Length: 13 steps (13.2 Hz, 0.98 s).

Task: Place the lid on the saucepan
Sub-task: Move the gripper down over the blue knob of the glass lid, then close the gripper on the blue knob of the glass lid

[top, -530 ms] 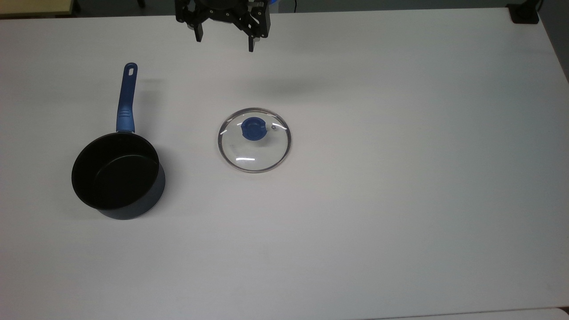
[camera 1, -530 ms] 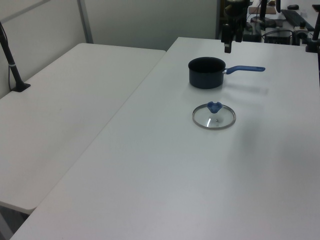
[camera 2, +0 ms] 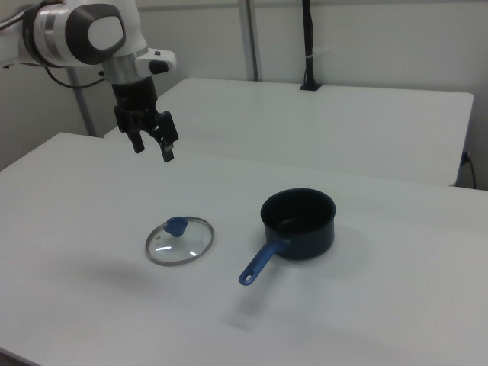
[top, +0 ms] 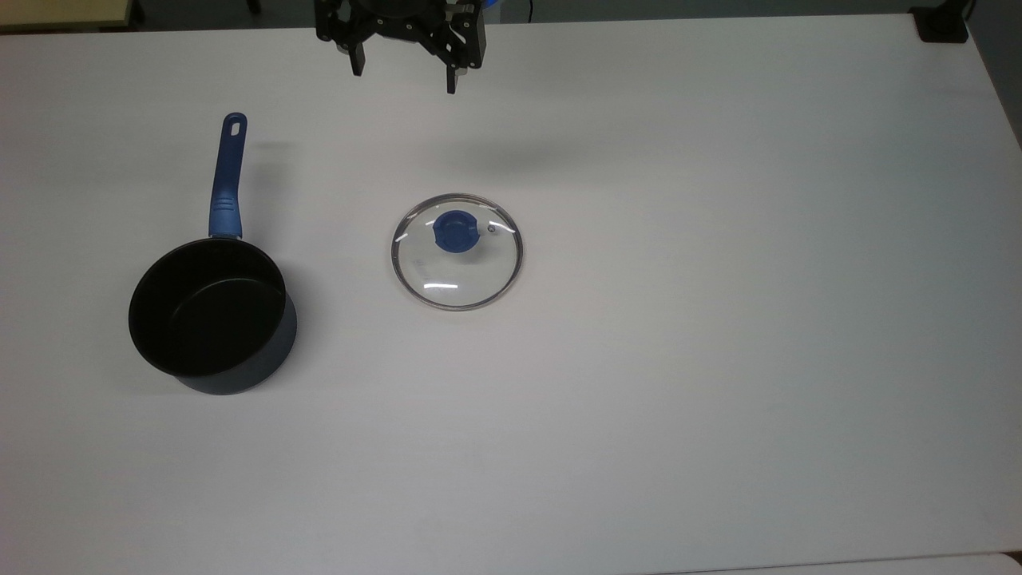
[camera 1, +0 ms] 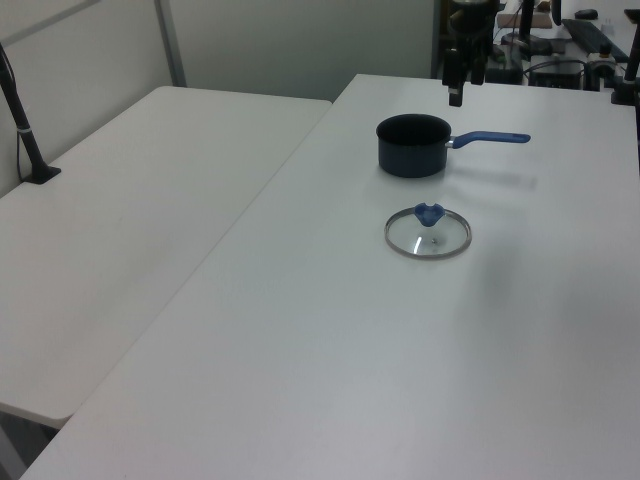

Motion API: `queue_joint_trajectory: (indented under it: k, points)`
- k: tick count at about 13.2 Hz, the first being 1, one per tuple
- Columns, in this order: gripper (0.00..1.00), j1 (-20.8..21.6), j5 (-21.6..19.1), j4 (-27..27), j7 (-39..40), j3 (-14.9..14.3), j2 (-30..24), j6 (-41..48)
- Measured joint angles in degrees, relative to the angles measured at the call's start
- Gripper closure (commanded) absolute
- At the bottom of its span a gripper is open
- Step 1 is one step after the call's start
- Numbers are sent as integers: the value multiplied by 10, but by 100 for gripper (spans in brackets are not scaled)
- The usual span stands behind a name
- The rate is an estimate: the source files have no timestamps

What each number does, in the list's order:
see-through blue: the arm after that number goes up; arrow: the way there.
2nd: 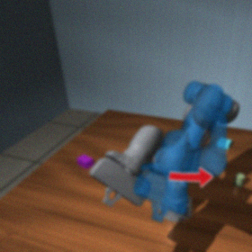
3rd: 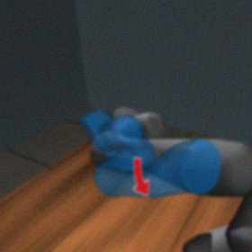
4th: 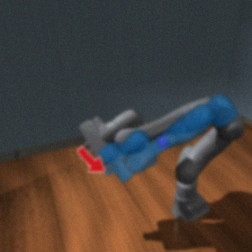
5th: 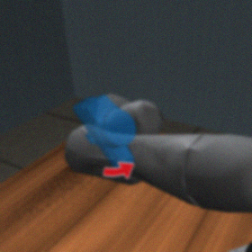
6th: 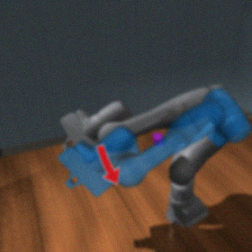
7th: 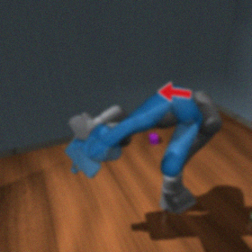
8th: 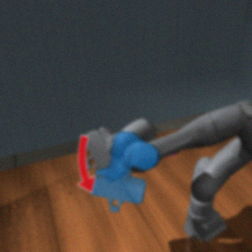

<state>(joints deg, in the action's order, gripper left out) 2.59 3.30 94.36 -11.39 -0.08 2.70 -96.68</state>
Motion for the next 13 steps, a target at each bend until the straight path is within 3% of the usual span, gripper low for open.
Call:
queue_joint_trajectory:
  k: [4,6,13]
  points:
    - [0,2,-1,22,110,2,28,-12]
    - [0,9,-1,57,142,4,54,-82]
    - [3,43,0,85,155,8,168,-221]
